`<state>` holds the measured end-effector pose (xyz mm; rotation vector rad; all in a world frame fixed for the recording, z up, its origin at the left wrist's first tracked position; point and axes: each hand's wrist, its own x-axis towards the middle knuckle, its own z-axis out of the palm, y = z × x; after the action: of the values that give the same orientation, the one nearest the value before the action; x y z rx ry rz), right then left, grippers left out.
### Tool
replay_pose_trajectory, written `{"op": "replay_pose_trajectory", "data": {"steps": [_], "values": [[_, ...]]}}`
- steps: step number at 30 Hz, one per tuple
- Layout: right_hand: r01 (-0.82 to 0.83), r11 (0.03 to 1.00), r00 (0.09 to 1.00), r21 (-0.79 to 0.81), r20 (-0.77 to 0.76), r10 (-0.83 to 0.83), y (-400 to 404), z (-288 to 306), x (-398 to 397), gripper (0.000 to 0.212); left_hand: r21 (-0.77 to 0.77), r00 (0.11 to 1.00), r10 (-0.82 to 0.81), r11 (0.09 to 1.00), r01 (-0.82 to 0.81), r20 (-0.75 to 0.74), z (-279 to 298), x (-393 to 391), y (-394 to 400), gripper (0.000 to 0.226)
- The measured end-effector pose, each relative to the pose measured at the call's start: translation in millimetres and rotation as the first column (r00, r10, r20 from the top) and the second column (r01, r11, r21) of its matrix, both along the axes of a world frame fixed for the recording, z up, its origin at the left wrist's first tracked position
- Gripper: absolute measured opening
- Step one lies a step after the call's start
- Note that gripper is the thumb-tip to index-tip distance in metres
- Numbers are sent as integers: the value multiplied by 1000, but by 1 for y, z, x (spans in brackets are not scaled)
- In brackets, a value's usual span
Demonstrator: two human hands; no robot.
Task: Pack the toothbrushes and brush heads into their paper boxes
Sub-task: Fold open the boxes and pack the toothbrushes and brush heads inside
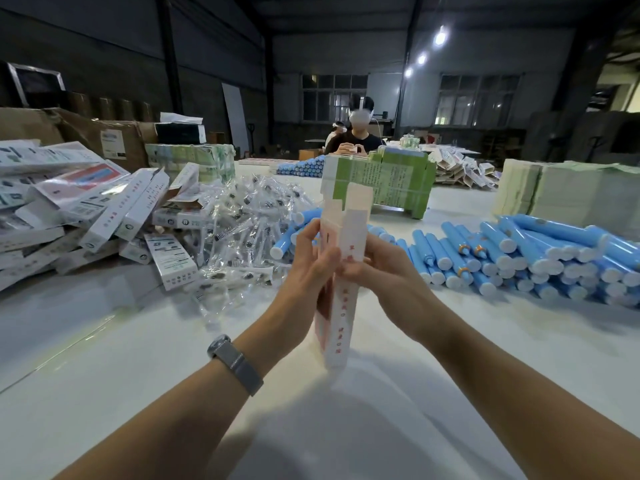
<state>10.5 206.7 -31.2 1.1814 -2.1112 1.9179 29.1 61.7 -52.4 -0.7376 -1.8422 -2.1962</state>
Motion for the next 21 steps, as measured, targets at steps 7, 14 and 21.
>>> {"op": "replay_pose_trajectory", "data": {"steps": [7,14,21], "values": [[85,996,995,16,-54,-84,8,0,-7,35,-56,996,75,995,-78,-49,-3,-1,-6,58],[5,985,979,-171,200,30,20,-3,-35,39,-138,895,409,890,-434,-175,-11,-16,-7,60],[617,461,753,638,-306,-583,18,-36,-104,37,-76,856,467,867,-493,-221,-14,-15,-5,34]]}}
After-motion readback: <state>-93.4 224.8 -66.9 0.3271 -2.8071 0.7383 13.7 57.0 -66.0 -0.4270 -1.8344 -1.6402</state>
